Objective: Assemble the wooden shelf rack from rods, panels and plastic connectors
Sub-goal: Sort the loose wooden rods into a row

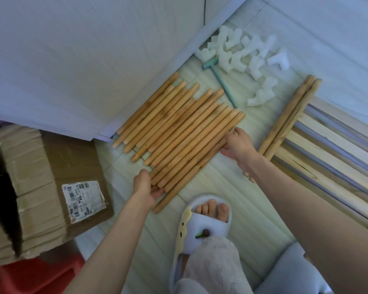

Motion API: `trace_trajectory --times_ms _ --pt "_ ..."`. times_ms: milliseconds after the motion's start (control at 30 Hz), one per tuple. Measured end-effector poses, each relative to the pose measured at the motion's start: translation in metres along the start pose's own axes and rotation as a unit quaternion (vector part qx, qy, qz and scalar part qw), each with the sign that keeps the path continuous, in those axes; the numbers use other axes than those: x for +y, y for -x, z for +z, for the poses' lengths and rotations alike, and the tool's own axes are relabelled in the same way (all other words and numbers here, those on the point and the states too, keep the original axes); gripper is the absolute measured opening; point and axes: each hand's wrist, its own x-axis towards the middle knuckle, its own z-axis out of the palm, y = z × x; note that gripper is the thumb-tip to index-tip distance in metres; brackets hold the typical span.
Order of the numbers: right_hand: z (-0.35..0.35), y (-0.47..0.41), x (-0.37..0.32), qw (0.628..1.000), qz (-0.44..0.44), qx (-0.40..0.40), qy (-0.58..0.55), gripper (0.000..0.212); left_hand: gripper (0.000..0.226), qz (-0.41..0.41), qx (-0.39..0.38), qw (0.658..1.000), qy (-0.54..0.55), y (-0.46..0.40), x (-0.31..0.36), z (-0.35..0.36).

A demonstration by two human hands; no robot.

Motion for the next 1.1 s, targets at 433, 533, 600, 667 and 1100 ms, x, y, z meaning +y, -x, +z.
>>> trace_trajectory --times_ms 433,533,600,667,1100 --pt "-0.017 -0.036 -0.035 0.976 -0.115 0.057 0.176 0.041 0.038 0.032 0.002 0.999 -0.031 -0.003 0.027 0.013" --pt "-0.019 -0.031 -0.033 0.981 -0.115 0.05 0.147 0.048 0.044 0.034 0.093 0.993 -0.068 -0.012 0.015 0.003" --pt "-0.02 -0.027 -0.027 0.982 -0.11 0.059 0.14 0.051 0.048 -0.01 0.123 0.99 -0.066 -0.011 0.001 -0.008" --pt "-0.018 -0.021 -0.017 0.983 -0.085 0.07 0.146 0.05 0.05 -0.073 0.114 0.99 -0.033 -0.004 -0.012 -0.013" --pt "-0.04 0.029 -0.014 0.994 -0.049 -0.009 0.092 0.046 0.038 -0.017 -0.042 0.999 -0.008 0.028 -0.003 0.014"
